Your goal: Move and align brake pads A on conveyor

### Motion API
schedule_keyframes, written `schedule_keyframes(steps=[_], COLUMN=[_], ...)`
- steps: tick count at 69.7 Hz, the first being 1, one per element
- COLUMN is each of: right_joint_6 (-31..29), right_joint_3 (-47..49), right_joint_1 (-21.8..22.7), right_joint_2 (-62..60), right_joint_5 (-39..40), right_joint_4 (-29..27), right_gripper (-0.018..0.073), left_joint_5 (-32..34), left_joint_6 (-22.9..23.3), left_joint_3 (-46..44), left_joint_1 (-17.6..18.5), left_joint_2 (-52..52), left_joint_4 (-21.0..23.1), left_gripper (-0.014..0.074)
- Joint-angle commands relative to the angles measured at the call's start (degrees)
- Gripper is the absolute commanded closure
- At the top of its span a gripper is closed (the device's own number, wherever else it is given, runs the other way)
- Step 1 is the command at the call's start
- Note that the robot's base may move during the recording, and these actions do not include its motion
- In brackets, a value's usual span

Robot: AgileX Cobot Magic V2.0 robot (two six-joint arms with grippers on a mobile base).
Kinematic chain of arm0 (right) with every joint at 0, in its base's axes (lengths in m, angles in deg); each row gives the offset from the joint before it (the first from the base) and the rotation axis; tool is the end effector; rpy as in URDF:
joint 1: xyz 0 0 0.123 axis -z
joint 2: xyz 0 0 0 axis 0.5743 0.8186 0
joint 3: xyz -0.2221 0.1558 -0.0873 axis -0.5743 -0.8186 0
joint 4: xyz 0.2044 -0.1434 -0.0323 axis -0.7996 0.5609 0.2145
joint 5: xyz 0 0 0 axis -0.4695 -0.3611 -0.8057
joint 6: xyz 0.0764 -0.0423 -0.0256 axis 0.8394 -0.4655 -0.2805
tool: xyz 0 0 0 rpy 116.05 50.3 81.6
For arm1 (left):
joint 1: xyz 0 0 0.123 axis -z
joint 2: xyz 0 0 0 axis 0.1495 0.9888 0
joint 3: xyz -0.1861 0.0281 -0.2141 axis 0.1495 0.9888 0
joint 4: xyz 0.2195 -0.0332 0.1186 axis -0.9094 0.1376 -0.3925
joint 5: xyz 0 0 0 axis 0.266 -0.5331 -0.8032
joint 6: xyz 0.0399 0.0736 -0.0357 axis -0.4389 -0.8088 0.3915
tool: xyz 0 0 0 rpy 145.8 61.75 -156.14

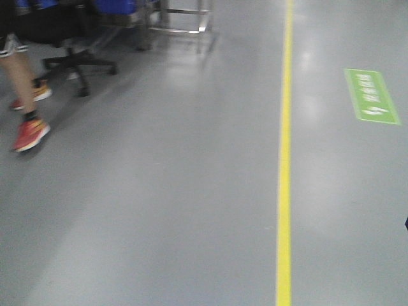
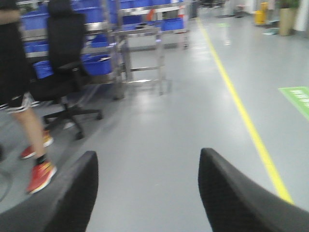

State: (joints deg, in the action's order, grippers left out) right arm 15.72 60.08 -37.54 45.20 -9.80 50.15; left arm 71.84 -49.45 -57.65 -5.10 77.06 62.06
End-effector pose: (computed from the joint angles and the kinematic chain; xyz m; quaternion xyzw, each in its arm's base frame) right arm 0.0845 0.0061 0.2644 -0.0217 0.7891 0.0271 0.6133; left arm 0.0882 -0.0059 0.2858 0.0519 0.7457 0.0029 0.6643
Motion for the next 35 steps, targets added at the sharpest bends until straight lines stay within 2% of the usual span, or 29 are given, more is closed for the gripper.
schedule_keyframes(steps=[1, 35], right_joint_6=[-0.41, -0.41], right_joint_3=[1.62, 1.62], right_joint_1=[0.05, 0.05], right_joint_2=[0.51, 0.51], right_joint_5=[3.90, 3.78], right_joint_4=[0.05, 0.05], right_gripper=[0.0090, 0.0090], left_joint_5=[4.44, 4.44], left_joint_6=[0.12, 0.12], left_joint_3=[-1.57, -1.57], left_joint_1=[0.09, 0.09], left_joint_2=[0.66, 0.66], left_joint_4=[0.02, 0.02], left_gripper=[0.0148, 0.0148])
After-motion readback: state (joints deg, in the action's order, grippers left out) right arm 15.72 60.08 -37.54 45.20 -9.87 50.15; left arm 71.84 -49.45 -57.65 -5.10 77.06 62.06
